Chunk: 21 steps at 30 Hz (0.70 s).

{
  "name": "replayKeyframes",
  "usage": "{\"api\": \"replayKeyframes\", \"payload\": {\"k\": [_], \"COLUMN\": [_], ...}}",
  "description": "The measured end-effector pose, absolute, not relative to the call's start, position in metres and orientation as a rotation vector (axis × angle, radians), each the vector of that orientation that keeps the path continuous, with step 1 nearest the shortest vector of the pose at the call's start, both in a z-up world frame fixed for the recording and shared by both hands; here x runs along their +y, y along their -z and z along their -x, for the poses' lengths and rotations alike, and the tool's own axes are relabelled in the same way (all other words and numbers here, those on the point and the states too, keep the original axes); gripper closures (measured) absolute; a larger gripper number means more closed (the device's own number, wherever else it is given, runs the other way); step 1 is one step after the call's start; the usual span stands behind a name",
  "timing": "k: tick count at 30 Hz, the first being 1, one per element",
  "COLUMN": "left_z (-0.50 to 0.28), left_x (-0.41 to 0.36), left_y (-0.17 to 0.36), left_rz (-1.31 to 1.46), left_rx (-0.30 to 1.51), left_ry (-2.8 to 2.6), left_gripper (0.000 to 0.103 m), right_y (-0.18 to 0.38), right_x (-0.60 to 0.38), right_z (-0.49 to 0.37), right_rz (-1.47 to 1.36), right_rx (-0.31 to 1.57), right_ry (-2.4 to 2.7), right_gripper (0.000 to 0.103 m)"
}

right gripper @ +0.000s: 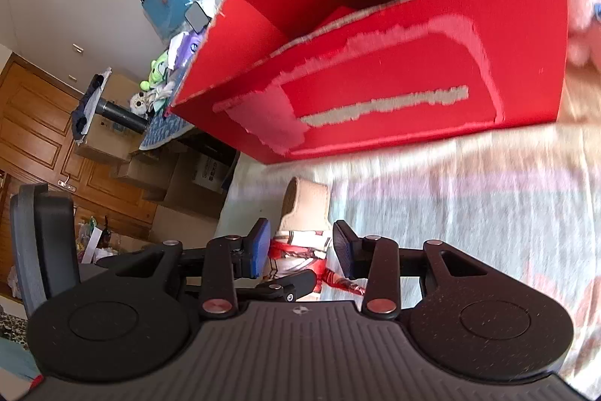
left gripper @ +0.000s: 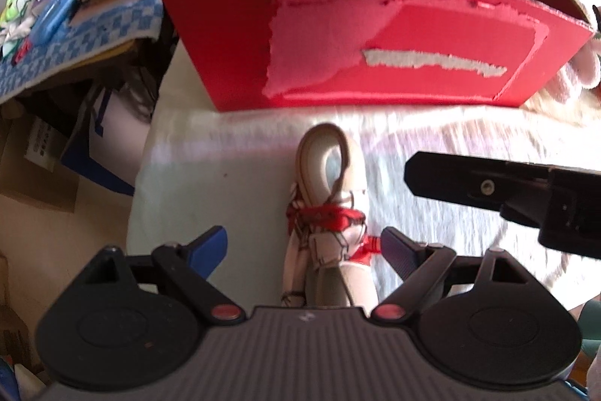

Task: Organize objects
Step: 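Close the right gripper on the sandal's red strap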

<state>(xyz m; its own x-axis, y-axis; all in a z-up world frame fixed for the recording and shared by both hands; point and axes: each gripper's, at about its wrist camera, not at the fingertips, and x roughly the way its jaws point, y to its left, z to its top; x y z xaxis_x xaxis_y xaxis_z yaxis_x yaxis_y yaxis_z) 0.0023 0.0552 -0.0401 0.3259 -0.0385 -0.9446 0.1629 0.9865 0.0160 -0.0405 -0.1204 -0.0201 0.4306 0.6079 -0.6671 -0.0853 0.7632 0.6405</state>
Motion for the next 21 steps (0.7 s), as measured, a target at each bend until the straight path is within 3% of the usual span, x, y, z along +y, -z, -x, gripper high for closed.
{"api": "replayKeyframes", "payload": {"k": [16,21], "left_z": [-0.003,-0.006], "left_x": [0.069,0.073], "left_y": [0.063,0.064], "left_rz": [0.012,0.035], "left_rx": [1.314,1.307], "left_ry": [0.169,0.177], "left_gripper": [0.016,0.024], "right_y": [0.04,0.045], "right_x": [-0.105,-0.095], "right_z": [0.027,0.02], "right_rz": [-0.607,-0.596], "right_rx": [1.166,1.196], "right_ry": [-0.508,-0.51], "right_gripper": [0.061,0.058]}}
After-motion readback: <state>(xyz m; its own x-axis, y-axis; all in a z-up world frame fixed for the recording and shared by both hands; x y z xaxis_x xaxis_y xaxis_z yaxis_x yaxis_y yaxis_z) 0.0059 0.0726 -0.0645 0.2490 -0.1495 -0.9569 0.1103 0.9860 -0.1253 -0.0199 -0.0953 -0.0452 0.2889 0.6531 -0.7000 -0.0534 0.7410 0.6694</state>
